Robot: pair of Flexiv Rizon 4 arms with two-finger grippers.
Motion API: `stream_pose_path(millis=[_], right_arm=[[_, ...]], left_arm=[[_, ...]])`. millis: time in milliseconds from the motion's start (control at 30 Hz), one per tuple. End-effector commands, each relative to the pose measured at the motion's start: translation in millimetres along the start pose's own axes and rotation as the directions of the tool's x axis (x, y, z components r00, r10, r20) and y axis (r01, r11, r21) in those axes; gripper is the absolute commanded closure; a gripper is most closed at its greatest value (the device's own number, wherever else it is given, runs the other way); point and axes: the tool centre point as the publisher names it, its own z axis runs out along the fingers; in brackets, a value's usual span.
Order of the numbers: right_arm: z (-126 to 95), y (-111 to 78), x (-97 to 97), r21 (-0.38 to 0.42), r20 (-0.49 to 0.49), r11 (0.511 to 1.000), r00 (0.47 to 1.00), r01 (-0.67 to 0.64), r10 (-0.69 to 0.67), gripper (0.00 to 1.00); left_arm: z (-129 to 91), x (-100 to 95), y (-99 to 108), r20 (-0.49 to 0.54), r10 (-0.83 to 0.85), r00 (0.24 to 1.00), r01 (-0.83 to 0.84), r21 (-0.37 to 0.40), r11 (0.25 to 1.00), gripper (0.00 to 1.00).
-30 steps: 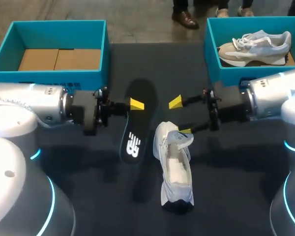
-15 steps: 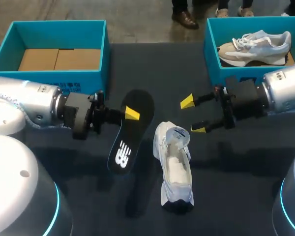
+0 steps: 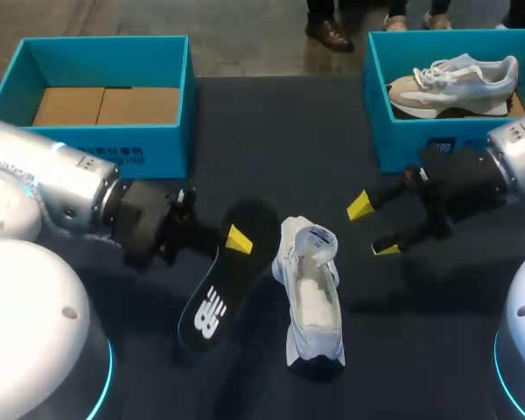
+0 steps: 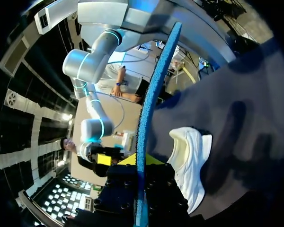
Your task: Take the shoe out of the shoebox, open the shoe tongue, remove and reinsert the insole, then place the shoe into the shoebox
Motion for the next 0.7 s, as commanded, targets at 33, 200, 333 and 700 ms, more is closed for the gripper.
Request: stream_pose_path(millis=[33, 200, 333, 700], right_arm=[[-6.1, -7.3, -0.5, 0.02, 0.037, 1.0, 0.999, -0.004, 0.003, 0.0], [-8.4, -16.8, -5.7, 0.009, 0.048, 1.0, 0.998, -0.027, 0.026, 0.0], [-8.4, -16.8, -5.7, 0.009, 0.048, 1.0, 0.998, -0.027, 0.026, 0.0], [-9.9, -16.9, -6.3, 0.012, 0.122, 0.999, 0.992, 0.045, -0.046, 0.0]], left_arm=[[5.3, 4.2, -20.3, 0.0, -0.017, 1.0, 0.017, -0.023, 1.0, 1.0], [11.0, 7.9, -31.4, -0.01, -0.069, 0.998, 0.069, 0.023, 0.997, 1.0], [11.0, 7.9, -31.4, -0.01, -0.069, 0.998, 0.069, 0.023, 0.997, 1.0], [21.4, 8.1, -33.7, -0.022, -0.093, 0.995, 0.094, 0.06, 0.994, 1.0]])
